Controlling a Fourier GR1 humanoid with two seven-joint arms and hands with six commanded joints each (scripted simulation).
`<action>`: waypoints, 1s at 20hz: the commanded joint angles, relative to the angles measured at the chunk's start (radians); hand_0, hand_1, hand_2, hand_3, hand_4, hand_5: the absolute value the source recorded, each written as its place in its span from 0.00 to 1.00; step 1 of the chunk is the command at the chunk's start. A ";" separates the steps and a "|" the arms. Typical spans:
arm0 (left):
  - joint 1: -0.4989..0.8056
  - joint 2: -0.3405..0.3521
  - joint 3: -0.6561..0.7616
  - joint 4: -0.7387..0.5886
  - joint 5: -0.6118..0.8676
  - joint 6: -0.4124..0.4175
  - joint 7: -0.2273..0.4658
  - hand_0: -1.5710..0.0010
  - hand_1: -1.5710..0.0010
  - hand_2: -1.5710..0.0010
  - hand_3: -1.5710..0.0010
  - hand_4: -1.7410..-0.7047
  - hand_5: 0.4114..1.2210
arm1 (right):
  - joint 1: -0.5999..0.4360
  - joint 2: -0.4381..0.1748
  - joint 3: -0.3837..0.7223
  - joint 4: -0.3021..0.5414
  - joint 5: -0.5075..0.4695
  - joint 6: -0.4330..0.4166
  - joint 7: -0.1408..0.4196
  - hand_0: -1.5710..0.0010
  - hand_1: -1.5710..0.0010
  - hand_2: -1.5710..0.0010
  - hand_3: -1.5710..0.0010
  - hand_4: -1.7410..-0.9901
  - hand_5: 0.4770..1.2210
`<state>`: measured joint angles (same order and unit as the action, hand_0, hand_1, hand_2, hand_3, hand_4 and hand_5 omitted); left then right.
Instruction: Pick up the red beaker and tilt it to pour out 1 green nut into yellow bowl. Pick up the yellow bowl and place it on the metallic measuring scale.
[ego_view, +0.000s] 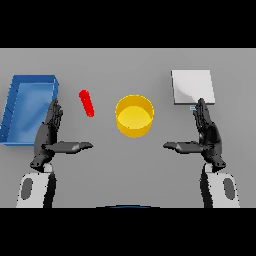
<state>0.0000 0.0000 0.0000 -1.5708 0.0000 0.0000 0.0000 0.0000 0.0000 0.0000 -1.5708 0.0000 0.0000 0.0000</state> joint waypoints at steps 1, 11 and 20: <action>-0.004 0.001 0.001 0.003 0.001 0.001 0.002 1.00 1.00 1.00 1.00 0.62 0.26 | 0.000 0.002 0.001 -0.001 0.001 -0.002 0.000 1.00 1.00 1.00 1.00 0.82 0.25; 0.073 0.046 -0.079 -0.098 -0.133 0.017 -0.023 1.00 1.00 1.00 1.00 0.62 0.25 | 0.107 -0.023 0.156 -0.101 0.283 -0.070 -0.136 1.00 1.00 1.00 1.00 0.82 0.26; -0.075 0.028 -0.080 0.075 -0.188 0.048 -0.020 1.00 1.00 1.00 1.00 0.59 0.27 | 0.116 -0.019 0.152 -0.142 0.267 -0.066 -0.093 1.00 1.00 1.00 1.00 0.77 0.23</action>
<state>-0.0761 0.0278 -0.0801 -1.4961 -0.1879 0.0485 -0.0140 0.1160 -0.0185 0.1523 -1.7123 0.2671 -0.0654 -0.0922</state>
